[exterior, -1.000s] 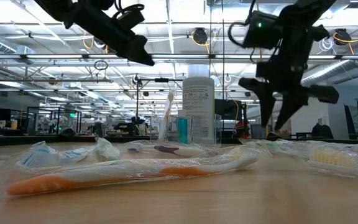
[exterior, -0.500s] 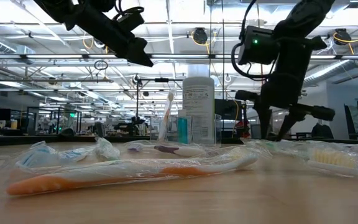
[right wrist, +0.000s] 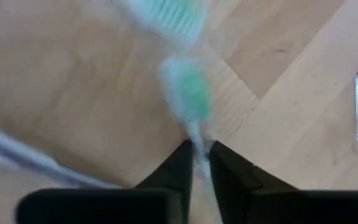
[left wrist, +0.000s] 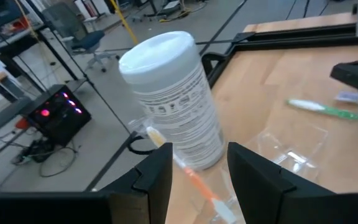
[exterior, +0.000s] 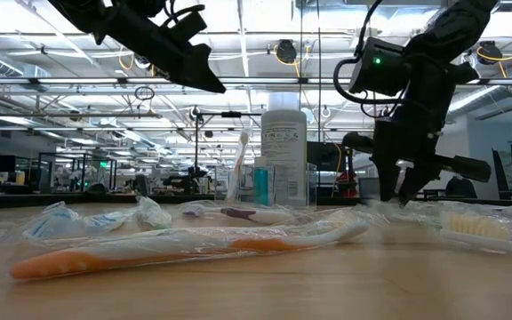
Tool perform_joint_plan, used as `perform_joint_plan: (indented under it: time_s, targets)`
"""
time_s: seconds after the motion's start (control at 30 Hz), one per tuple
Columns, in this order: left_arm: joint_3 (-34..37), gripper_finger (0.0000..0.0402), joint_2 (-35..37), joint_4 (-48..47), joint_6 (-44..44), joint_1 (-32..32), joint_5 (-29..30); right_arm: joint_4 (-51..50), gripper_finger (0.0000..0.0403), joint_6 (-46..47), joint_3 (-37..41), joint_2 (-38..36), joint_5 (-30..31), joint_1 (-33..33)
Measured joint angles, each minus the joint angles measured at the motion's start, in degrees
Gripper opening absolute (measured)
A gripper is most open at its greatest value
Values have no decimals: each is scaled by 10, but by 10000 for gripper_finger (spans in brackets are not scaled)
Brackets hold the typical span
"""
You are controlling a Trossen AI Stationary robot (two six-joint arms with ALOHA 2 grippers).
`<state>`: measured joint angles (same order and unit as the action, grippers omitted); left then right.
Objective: Pick & Place toothbrushing station
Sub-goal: Put the green toothbrush into the transparent organizer
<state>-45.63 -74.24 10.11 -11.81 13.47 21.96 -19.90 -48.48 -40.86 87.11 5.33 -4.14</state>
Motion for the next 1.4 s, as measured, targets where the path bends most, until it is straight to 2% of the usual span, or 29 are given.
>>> perform_joint_plan:
  time_s: [0.1,0.27,0.47,0.6,0.67,0.77,0.87,1.0,1.1,1.23,1.3,1.4]
  targets:
    - [0,157,0,0,20,0,-13,30,9,40,1,-1,-11,2]
    - [0,157,0,0,33,-1,-29,114,11,72,4,-17,-21,13]
    - [0,157,0,-2,18,-9,-29,291,1,104,3,-73,37,13]
    - [0,157,0,-15,16,-12,-26,464,1,137,3,-112,32,0]
    - [0,157,0,-16,16,-13,-25,566,1,186,2,-116,34,-15]
    - [0,157,0,-15,17,-14,-25,666,1,321,1,-112,37,-49]
    - [0,157,0,-14,18,-16,-25,653,0,415,6,-97,47,-81]
    - [0,157,0,-14,18,-19,-25,637,0,499,30,-67,97,-103]
    - [0,157,0,-14,18,-19,-25,657,0,577,51,-59,95,-115]
    - [0,157,0,-14,18,-19,-25,720,0,604,71,-60,94,-120]
    - [0,157,0,-14,18,-19,-25,752,0,615,74,-60,79,-120]
    - [0,157,0,-14,18,-19,-25,782,0,641,75,-60,20,-120]
